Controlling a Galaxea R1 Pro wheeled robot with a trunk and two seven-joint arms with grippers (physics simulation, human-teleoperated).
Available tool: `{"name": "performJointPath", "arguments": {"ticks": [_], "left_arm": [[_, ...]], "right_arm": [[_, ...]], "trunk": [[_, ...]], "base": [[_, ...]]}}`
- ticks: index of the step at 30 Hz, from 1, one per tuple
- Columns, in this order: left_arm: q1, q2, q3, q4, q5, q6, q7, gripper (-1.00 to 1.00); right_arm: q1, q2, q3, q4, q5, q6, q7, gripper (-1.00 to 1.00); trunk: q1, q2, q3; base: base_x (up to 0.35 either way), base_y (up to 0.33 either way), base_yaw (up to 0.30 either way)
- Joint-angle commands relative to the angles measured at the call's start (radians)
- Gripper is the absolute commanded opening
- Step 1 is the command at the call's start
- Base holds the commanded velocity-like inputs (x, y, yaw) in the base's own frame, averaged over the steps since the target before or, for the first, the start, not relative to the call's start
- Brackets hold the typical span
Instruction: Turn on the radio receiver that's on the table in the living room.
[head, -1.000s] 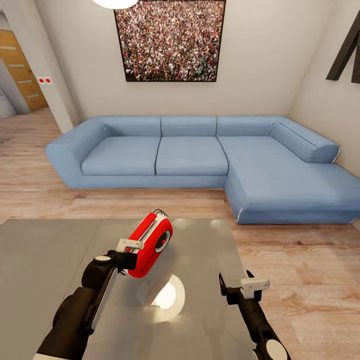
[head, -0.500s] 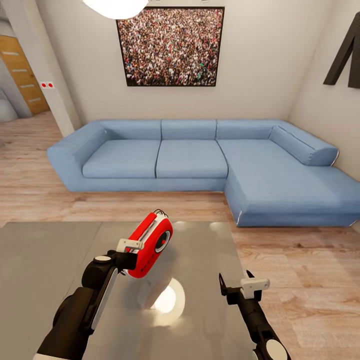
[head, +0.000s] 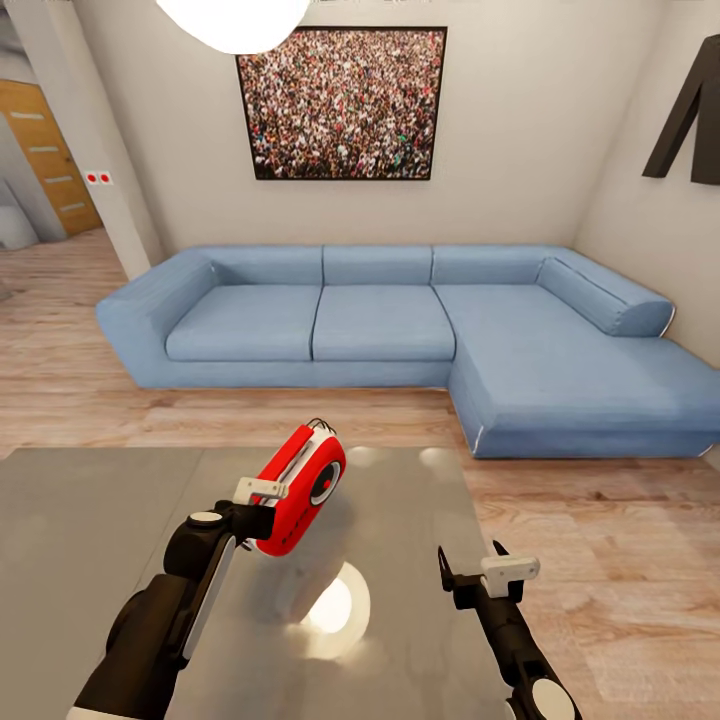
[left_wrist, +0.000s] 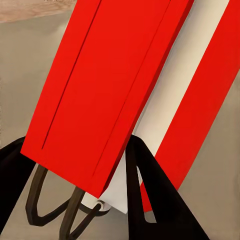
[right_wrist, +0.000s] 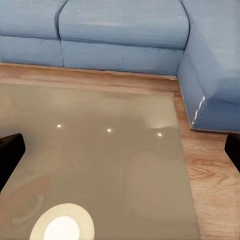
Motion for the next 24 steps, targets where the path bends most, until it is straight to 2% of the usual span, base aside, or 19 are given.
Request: {"name": "performJointPath", "arguments": {"ticks": [1, 24], "left_arm": [[0.000, 0.000, 0.000, 0.000, 0.001, 0.000, 0.000, -1.00], [0.000, 0.000, 0.000, 0.000, 0.001, 0.000, 0.000, -1.00]], "right_arm": [[0.000, 0.000, 0.000, 0.000, 0.000, 0.000, 0.000, 1.00], [0.000, 0.000, 0.000, 0.000, 0.000, 0.000, 0.000, 1.00]], "trunk": [[0.000, 0.000, 0.001], [0.000, 0.000, 0.023]], "base": [[0.000, 0.000, 0.000], [0.000, 0.000, 0.000]]}}
